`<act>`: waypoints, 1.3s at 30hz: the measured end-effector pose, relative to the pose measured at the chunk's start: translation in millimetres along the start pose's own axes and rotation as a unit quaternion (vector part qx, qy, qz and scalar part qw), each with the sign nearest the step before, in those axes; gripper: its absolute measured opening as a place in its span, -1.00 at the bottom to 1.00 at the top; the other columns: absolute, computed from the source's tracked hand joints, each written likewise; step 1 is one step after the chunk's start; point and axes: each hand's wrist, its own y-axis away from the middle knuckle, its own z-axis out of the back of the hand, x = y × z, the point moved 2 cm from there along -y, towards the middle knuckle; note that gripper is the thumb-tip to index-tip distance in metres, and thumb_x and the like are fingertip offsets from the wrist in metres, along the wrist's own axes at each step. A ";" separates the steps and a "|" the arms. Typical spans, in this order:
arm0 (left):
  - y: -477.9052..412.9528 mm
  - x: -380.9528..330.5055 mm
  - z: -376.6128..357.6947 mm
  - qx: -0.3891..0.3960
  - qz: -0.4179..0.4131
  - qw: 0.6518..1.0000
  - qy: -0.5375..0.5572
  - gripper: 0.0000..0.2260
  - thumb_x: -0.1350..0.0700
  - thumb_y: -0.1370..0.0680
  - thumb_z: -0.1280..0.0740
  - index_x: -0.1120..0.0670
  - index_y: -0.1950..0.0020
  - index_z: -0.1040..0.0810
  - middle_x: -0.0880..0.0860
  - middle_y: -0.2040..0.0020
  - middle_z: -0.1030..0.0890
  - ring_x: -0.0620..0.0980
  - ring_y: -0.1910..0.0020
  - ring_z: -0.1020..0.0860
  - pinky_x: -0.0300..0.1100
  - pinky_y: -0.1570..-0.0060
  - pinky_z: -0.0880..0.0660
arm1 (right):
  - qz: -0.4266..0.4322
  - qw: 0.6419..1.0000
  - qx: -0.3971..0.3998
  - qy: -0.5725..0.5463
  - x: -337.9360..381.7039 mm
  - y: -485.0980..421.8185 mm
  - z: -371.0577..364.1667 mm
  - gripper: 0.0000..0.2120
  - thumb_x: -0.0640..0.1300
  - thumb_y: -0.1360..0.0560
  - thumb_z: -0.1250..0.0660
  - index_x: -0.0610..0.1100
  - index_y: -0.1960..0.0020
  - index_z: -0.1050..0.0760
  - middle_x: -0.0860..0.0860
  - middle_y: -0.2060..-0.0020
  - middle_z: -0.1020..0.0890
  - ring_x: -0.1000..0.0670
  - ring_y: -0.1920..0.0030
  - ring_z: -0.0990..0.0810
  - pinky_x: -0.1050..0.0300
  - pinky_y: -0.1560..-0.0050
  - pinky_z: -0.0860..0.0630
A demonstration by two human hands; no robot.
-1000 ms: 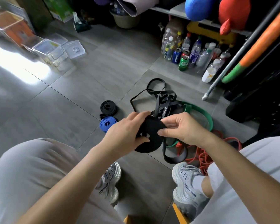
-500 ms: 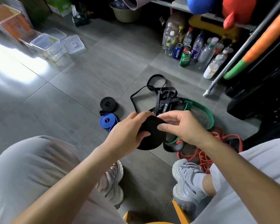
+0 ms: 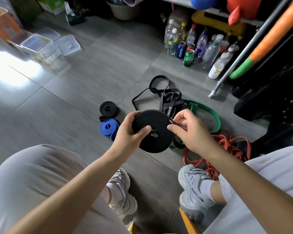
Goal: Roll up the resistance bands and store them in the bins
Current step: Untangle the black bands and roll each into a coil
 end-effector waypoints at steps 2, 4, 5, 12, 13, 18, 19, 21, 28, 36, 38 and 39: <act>-1.3 0.9 0.5 -0.020 0.033 0.999 0.031 -0.69 0.24 -0.49 -0.39 -0.15 -0.04 -0.44 -0.02 0.01 -0.59 0.04 0.00 -0.59 0.07 0.00 -0.56 | -0.009 1.000 0.006 -0.026 1.2 0.8 -0.6 -0.78 -0.17 -0.44 -0.43 0.05 0.12 -0.41 0.14 0.11 -0.62 0.15 0.02 -0.62 0.05 -0.13 -0.53; -0.8 2.1 0.5 -0.039 0.060 0.996 0.053 -0.70 0.23 -0.49 -0.38 -0.16 -0.02 -0.44 -0.03 0.01 -0.58 0.03 0.01 -0.59 0.11 0.01 -0.57 | -0.001 1.000 0.001 0.001 -0.3 -0.1 1.1 -0.79 -0.18 -0.41 -0.46 0.06 0.08 -0.49 0.10 0.02 -0.56 0.13 -0.05 -0.57 0.07 -0.17 -0.49; -0.4 3.1 0.6 -0.047 0.068 0.995 0.061 -0.71 0.23 -0.49 -0.38 -0.16 -0.01 -0.44 -0.03 0.01 -0.58 0.02 0.00 -0.58 0.11 -0.01 -0.57 | 0.004 0.999 -0.001 0.033 -1.3 -0.7 2.5 -0.77 -0.16 -0.39 -0.47 0.08 0.04 -0.52 0.08 0.00 -0.51 0.09 -0.06 -0.54 0.09 -0.16 -0.47; 1.4 3.3 2.2 -0.087 0.112 0.984 0.111 -0.76 0.19 -0.53 -0.33 -0.10 -0.09 -0.42 -0.08 0.04 -0.56 -0.06 0.08 -0.56 -0.01 0.17 -0.59 | -0.032 0.996 0.069 -0.054 4.0 -2.1 -3.2 -0.61 -0.29 -0.35 -0.49 0.11 -0.02 -0.51 0.04 0.15 -0.62 -0.06 0.09 -0.63 -0.03 -0.11 -0.56; 0.7 1.7 2.5 -0.092 0.114 0.982 0.116 -0.76 0.19 -0.54 -0.32 -0.08 -0.12 -0.40 -0.07 0.04 -0.55 -0.07 0.09 -0.56 -0.05 0.21 -0.59 | -0.033 0.996 0.053 -0.058 5.3 -4.4 -4.6 -0.67 -0.29 -0.35 -0.49 0.04 0.02 -0.51 0.04 0.17 -0.62 -0.03 0.12 -0.63 -0.03 -0.10 -0.57; 0.4 -6.4 2.4 -0.100 0.093 0.984 0.111 -0.76 0.20 -0.55 -0.28 -0.10 -0.11 -0.38 -0.05 -0.04 -0.54 0.02 -0.06 -0.56 0.15 0.04 -0.58 | -0.045 0.999 -0.019 -0.019 13.0 -16.0 -12.3 -0.70 -0.08 -0.30 -0.53 0.00 0.06 -0.47 0.06 0.22 -0.61 0.00 0.17 -0.63 -0.07 0.01 -0.58; 1.5 -6.4 2.4 -0.100 0.085 0.986 0.104 -0.76 0.20 -0.55 -0.28 -0.13 -0.08 -0.38 -0.06 -0.04 -0.53 0.03 -0.10 -0.55 0.16 0.01 -0.57 | -0.046 0.999 -0.028 0.006 16.4 -16.7 -15.0 -0.65 -0.02 -0.28 -0.53 0.01 0.03 -0.46 0.07 0.24 -0.60 -0.01 0.17 -0.62 -0.06 0.03 -0.58; 5.0 -4.9 2.7 -0.100 0.081 0.987 0.094 -0.74 0.20 -0.55 -0.27 -0.16 -0.07 -0.36 -0.08 -0.05 -0.52 0.04 -0.14 -0.53 0.17 -0.02 -0.56 | -0.045 0.996 -0.027 0.073 25.6 -16.7 -21.1 -0.60 0.05 -0.28 -0.51 0.00 -0.01 -0.44 0.10 0.26 -0.57 -0.01 0.16 -0.60 0.00 0.07 -0.54; 17.5 -4.4 14.7 -0.076 0.046 0.994 0.058 -0.66 0.25 -0.54 -0.20 -0.14 -0.19 -0.31 -0.12 -0.03 -0.52 0.02 -0.14 -0.52 0.15 -0.12 -0.52 | -0.048 0.976 -0.026 0.212 52.3 -8.6 -36.3 -0.56 0.14 -0.36 -0.41 -0.12 -0.02 -0.35 0.04 0.18 -0.51 -0.07 0.08 -0.49 0.09 0.17 -0.37; 40.7 -29.9 34.6 -0.070 -0.069 0.992 -0.081 -0.60 0.33 -0.54 -0.18 0.11 -0.36 -0.32 -0.03 -0.08 -0.47 -0.03 -0.09 -0.46 -0.28 -0.06 -0.41 | -0.015 0.978 -0.029 0.204 78.1 3.9 -38.8 -0.61 0.13 -0.35 -0.40 -0.09 0.02 -0.39 0.09 0.27 -0.48 -0.07 0.13 -0.47 0.09 0.19 -0.34; 36.7 -39.2 48.7 -0.068 -0.050 0.995 -0.058 -0.60 0.31 -0.55 -0.19 0.10 -0.37 -0.31 -0.05 -0.06 -0.45 0.08 -0.16 -0.48 -0.01 -0.14 -0.48 | 0.006 0.973 -0.020 0.230 92.3 -3.3 -39.2 -0.59 0.16 -0.34 -0.41 -0.10 0.04 -0.39 0.03 0.23 -0.51 -0.09 0.15 -0.49 0.08 0.22 -0.38; 31.6 -43.9 55.9 -0.070 -0.043 0.995 -0.052 -0.60 0.31 -0.55 -0.20 0.08 -0.38 -0.31 -0.04 -0.07 -0.45 0.11 -0.18 -0.48 0.09 -0.14 -0.49 | 0.019 0.969 -0.017 0.245 100.8 -9.2 -40.2 -0.58 0.17 -0.33 -0.40 -0.11 0.05 -0.40 0.01 0.22 -0.52 -0.10 0.15 -0.49 0.07 0.24 -0.39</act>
